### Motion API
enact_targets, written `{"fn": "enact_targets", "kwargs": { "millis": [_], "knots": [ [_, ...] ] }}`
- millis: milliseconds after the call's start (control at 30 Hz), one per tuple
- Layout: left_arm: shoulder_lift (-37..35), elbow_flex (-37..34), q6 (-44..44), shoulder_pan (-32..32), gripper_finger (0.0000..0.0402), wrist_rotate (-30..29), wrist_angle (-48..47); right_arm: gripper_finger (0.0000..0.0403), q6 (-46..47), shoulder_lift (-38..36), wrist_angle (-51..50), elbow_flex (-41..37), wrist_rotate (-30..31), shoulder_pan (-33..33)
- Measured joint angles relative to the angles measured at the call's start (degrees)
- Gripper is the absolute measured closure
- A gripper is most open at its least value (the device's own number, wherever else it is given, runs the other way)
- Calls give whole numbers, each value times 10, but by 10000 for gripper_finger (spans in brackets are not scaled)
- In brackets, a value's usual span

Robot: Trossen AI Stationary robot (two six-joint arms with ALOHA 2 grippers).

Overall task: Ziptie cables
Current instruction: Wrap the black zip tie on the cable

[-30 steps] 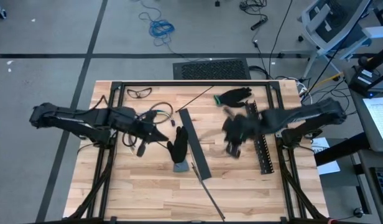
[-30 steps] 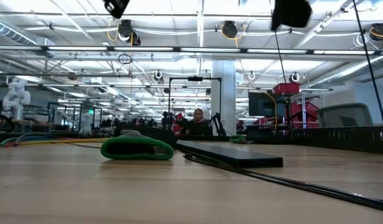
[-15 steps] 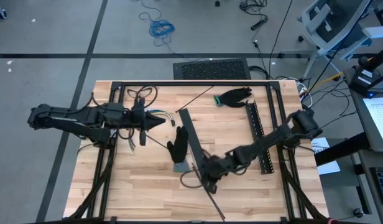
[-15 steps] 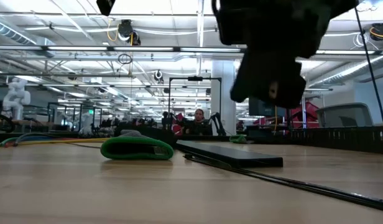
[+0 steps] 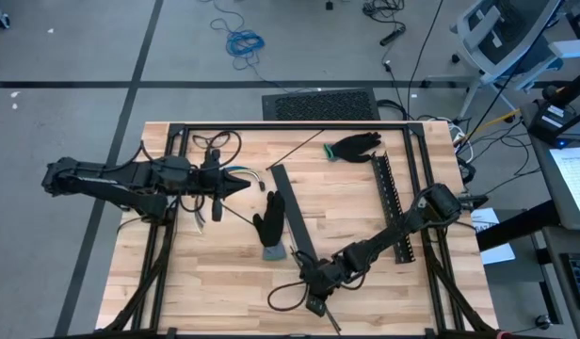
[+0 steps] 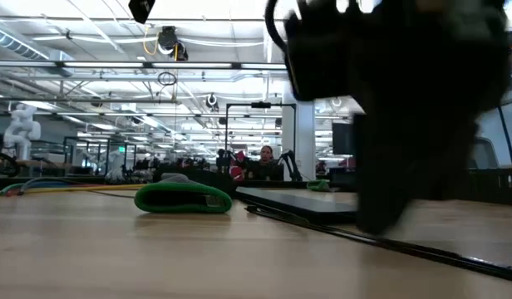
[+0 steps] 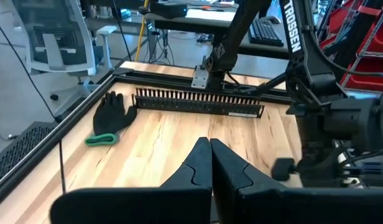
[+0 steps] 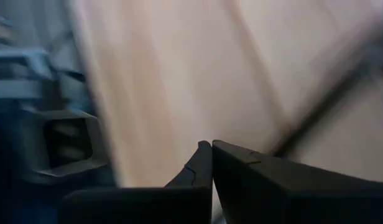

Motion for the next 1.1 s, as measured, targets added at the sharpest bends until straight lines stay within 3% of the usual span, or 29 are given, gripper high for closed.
{"fn": "enact_targets", "kwargs": {
  "millis": [333,667,1100],
  "knots": [
    [0,0,5,0,401,-4,1,403,-39,-8,-150,5,-14,1],
    [0,0,11,0,401,-20,1,403,-133,-20,-241,3,-29,-46],
    [0,0,16,0,401,-43,1,403,-175,-86,-472,-5,148,-126]
  ]
}}
